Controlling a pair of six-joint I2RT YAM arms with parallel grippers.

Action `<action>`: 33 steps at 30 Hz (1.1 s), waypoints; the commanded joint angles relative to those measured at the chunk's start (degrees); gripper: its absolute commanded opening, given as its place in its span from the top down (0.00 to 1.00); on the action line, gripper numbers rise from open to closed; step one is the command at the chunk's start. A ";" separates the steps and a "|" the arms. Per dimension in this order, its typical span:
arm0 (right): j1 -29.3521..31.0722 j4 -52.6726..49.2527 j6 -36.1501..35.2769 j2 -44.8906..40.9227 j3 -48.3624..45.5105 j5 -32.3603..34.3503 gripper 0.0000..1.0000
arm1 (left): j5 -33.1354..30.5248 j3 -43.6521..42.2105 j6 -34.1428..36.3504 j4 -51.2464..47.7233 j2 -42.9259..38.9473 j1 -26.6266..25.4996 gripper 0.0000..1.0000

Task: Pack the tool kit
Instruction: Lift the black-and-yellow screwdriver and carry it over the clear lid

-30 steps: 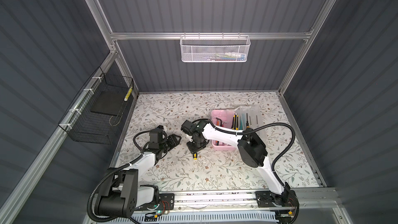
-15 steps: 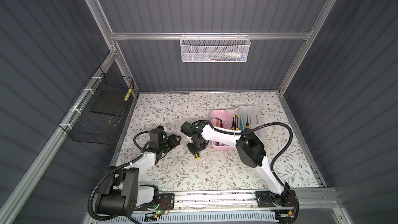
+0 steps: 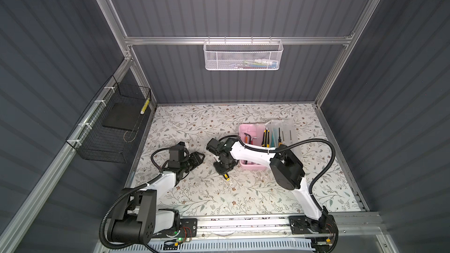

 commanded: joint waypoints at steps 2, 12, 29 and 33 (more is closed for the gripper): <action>-0.52 1.70 0.82 -4.37 -2.52 1.89 1.00 | -0.61 1.01 1.90 -1.22 -1.73 0.24 0.45; -6.11 0.80 -1.24 -17.07 -6.87 6.65 1.00 | -0.09 3.98 3.35 -2.17 -2.25 -0.60 0.45; -34.09 -4.97 -4.06 -44.77 -26.64 23.81 1.00 | -9.55 15.60 8.94 -6.80 3.15 -16.24 0.44; -37.71 -3.18 -3.71 -48.17 -30.14 23.41 1.00 | -8.94 16.59 9.36 -6.91 4.95 -16.33 0.44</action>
